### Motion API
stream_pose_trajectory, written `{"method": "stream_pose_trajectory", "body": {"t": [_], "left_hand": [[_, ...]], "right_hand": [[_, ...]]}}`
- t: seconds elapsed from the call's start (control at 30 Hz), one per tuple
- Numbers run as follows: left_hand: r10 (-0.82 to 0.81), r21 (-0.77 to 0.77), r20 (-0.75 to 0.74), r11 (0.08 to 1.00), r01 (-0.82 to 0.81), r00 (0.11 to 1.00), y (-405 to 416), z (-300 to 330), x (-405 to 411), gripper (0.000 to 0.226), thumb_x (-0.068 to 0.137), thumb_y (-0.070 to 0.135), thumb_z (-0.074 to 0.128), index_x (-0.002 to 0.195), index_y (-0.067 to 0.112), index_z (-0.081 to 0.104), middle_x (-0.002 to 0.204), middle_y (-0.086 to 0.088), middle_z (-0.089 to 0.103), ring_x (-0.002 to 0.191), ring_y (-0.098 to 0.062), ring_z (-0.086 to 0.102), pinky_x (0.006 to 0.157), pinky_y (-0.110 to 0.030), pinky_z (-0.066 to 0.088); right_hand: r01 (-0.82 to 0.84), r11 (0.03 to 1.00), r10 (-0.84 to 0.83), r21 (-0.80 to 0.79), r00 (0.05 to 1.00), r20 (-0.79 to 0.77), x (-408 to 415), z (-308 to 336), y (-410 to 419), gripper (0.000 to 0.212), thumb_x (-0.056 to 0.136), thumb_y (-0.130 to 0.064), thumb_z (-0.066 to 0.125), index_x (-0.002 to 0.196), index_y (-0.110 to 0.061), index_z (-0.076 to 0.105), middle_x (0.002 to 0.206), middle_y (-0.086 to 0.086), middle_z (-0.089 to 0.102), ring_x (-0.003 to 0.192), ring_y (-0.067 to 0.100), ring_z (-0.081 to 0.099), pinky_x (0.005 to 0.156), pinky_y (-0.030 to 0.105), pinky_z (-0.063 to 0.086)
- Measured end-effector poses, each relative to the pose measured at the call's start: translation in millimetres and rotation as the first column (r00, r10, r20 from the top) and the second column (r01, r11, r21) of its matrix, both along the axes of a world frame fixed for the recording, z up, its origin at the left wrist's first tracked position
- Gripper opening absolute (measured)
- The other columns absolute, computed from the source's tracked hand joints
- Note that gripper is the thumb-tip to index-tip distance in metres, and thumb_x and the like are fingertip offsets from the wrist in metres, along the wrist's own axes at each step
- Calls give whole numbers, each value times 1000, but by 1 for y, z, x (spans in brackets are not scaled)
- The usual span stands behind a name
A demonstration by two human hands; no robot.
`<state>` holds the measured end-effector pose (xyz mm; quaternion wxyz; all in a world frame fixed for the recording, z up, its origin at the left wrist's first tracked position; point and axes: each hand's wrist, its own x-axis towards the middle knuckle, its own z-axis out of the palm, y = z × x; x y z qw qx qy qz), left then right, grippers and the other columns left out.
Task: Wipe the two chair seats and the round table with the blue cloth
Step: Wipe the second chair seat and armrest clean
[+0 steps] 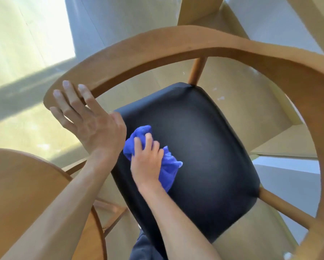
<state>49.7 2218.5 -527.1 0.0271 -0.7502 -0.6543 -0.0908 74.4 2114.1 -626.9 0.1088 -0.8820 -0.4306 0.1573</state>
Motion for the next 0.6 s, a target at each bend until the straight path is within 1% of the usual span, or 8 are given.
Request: {"method": "stream_pose_trajectory", "body": {"t": [0.1, 0.2, 0.27, 0.3, 0.37, 0.43, 0.5, 0.6], "left_hand": [[-2, 2, -11, 1000, 2, 1000, 1, 1, 1, 73, 76, 18, 45, 145, 2, 25, 157, -22, 17, 146, -43, 12, 117, -59, 8], [-15, 2, -7, 1000, 15, 1000, 0, -1, -1, 75, 76, 16, 49, 145, 1, 24, 157, -22, 16, 146, -44, 11, 117, -59, 7], [-38, 6, -7, 999, 38, 999, 0, -2, -4, 76, 75, 14, 51, 145, 0, 23, 157, -23, 15, 145, -45, 10, 117, -59, 5], [-43, 6, -6, 999, 43, 999, 0, -2, -5, 76, 76, 14, 51, 145, 1, 22, 157, -23, 14, 146, -45, 9, 117, -58, 4], [-37, 2, -7, 999, 37, 999, 0, -2, -5, 76, 78, 14, 50, 146, 3, 20, 158, -22, 13, 146, -43, 7, 118, -57, 3], [-40, 1, -9, 999, 40, 999, -1, -1, -5, 75, 79, 13, 50, 146, 5, 18, 158, -21, 12, 147, -42, 7, 118, -55, 2], [-47, -3, -9, 999, 47, 999, 0, -1, -6, 75, 79, 12, 50, 146, 5, 18, 158, -20, 12, 147, -41, 7, 119, -55, 2], [-58, -1, -14, 998, 58, 998, 1, -1, -10, 74, 78, 12, 49, 146, 5, 21, 158, -21, 13, 147, -41, 8, 118, -56, 4]], "right_hand": [[-219, 975, 220, 25, 975, -16, -27, -3, -21, 44, 66, -16, 73, 107, -23, 59, 124, 7, 52, 84, 27, 50, 70, 39, 40], [-400, 915, 398, 44, 916, 59, -5, -8, -26, 49, 58, -17, 75, 103, -25, 59, 122, 7, 48, 78, 24, 50, 66, 36, 42], [-452, 891, 448, 34, 889, 96, 18, -9, -24, 48, 54, -15, 74, 99, -25, 59, 119, 8, 52, 73, 25, 49, 62, 35, 41], [-441, 897, 435, 39, 895, 100, 29, -9, -23, 44, 56, -15, 72, 97, -24, 59, 117, 8, 55, 70, 25, 49, 60, 35, 40], [-391, 919, 384, 56, 918, 102, 50, -9, -21, 28, 64, -14, 65, 90, -22, 60, 114, 9, 58, 68, 26, 47, 58, 34, 36], [-334, 941, 328, 45, 938, 110, 73, -9, -22, 20, 65, -14, 59, 84, -21, 60, 112, 9, 58, 67, 26, 46, 57, 34, 34], [-266, 964, 261, 22, 956, 132, 98, -8, -26, 24, 64, -11, 64, 86, -21, 62, 112, 9, 57, 68, 26, 45, 58, 33, 31], [-160, 987, 157, 9, 976, 151, 128, -6, -36, 36, 63, -10, 71, 96, -20, 65, 114, 11, 57, 68, 28, 46, 59, 32, 30]]}}
